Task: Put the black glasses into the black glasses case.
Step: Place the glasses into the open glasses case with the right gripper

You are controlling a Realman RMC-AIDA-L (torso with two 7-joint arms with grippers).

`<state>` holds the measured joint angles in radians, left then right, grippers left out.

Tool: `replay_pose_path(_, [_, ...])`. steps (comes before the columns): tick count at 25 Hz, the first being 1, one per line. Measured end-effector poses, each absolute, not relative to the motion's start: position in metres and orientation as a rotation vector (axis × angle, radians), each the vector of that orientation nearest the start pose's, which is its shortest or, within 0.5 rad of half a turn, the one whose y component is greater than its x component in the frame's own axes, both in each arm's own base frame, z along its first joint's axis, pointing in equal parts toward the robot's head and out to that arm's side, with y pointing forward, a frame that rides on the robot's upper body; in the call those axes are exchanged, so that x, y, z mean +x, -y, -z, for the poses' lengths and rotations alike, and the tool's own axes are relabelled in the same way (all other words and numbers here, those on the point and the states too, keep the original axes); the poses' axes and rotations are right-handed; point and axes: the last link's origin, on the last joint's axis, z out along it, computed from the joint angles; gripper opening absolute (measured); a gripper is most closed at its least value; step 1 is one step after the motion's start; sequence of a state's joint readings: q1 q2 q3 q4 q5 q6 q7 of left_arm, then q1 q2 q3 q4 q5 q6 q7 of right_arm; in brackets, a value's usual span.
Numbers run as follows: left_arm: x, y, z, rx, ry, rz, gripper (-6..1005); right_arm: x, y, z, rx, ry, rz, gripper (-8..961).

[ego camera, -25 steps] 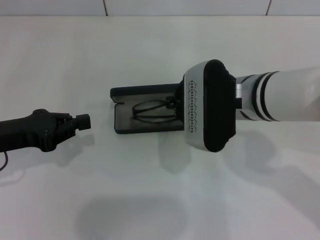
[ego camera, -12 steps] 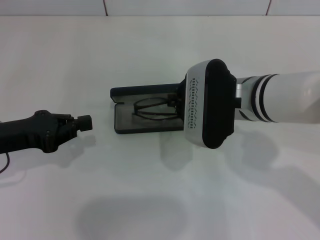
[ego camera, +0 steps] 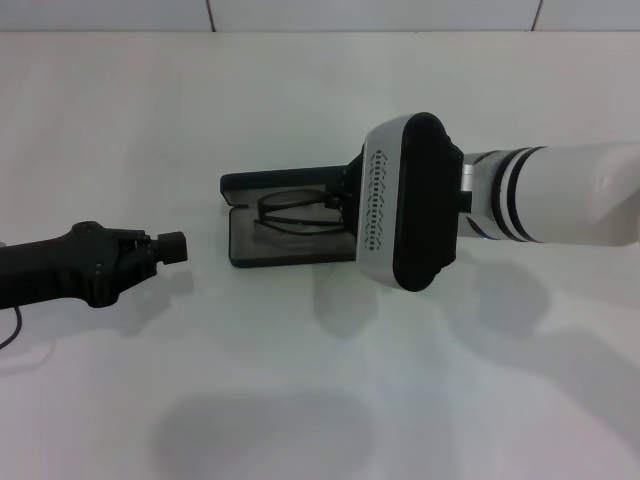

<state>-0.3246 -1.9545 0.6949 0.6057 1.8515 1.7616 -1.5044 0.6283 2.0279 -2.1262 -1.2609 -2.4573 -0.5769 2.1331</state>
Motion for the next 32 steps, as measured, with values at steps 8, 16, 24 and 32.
replay_pose_path(8, [-0.3171, -0.2653, -0.0506, -2.624, 0.968, 0.893, 17, 0.0978, -0.3507, 0.1219, -2.584, 0.508, 0.154, 84])
replay_pose_path(16, [-0.317, -0.2638, -0.0493, -2.634, 0.969, 0.89, 17, 0.0983, -0.35, 0.1273, -2.61, 0.49, 0.148, 83])
replay_pose_path(24, [-0.3173, -0.2628, -0.0487, -2.638, 0.969, 0.888, 18, 0.0978, -0.3503, 0.1263, -2.62, 0.454, 0.142, 83])
replay_pose_path(32, [-0.3172, -0.2627, -0.0485, -2.64, 0.972, 0.887, 18, 0.0974, -0.3516, 0.1246, -2.622, 0.438, 0.145, 108])
